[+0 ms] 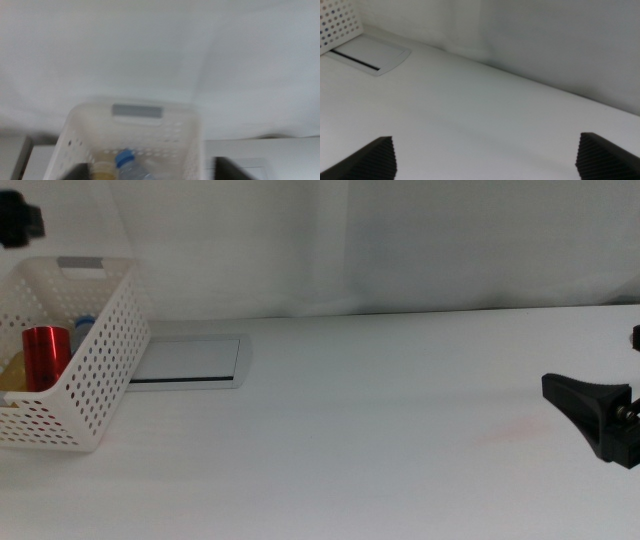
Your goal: Use arms to grab the bottles and put them into the dustbin to the left of the table.
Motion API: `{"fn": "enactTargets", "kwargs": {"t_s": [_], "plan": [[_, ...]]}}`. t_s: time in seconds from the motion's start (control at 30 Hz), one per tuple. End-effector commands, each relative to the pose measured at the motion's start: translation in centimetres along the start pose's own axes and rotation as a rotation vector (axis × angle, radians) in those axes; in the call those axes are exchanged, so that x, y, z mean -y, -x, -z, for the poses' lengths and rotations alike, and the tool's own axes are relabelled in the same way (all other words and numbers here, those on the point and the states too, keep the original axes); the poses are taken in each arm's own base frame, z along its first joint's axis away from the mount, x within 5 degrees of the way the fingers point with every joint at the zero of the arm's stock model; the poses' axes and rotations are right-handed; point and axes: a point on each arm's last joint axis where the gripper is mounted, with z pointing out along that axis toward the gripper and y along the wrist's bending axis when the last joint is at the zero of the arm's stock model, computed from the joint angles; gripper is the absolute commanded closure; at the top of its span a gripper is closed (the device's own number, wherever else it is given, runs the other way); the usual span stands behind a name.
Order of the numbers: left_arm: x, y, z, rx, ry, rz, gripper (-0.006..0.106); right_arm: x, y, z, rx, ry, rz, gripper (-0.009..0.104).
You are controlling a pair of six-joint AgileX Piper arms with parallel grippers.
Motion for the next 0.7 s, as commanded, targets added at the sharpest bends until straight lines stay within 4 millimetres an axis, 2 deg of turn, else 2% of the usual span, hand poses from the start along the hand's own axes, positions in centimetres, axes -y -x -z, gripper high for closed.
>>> {"fn": "enactTargets", "kwargs": {"t_s": [0.0, 0.07, 0.13, 0.27, 0.3, 0.37, 0.47, 0.67], "plan": [[1.4, 1.1, 3.3, 0.038, -0.03, -0.027, 0.041, 0.3, 0.0, 0.0, 0.022, -0.033, 0.003, 0.001], [2.2, 1.5, 5.7, 0.058, -0.05, -0.046, 0.066, 0.4, 0.2, 0.1, 0.037, -0.048, 0.003, 0.01], [3.2, 1.8, 7.9, 0.08, -0.071, -0.071, 0.103, 0.6, 0.4, 0.1, 0.052, -0.061, 0.004, 0.032], [5.0, 1.5, 12.1, 0.164, -0.097, -0.124, 0.103, 0.5, 0.6, 0.6, 0.079, -0.072, 0.007, 0.093], [5.5, 1.1, 13.2, 0.188, -0.103, -0.135, 0.103, 0.5, 0.7, 0.8, 0.088, -0.073, 0.009, 0.098], [6.3, 0.0, 15.3, 0.233, -0.113, -0.153, 0.103, 0.5, 0.9, 1.4, 0.115, -0.084, 0.015, 0.098], [7.1, -3.0, 18.7, 0.306, -0.121, -0.167, 0.103, 0.4, 1.2, 2.4, 0.163, -0.096, 0.023, 0.098], [7.7, -12.1, 23.8, 0.43, -0.134, -0.138, 0.103, -0.1, 1.6, 4.5, 0.244, -0.104, 0.04, 0.098]]}}
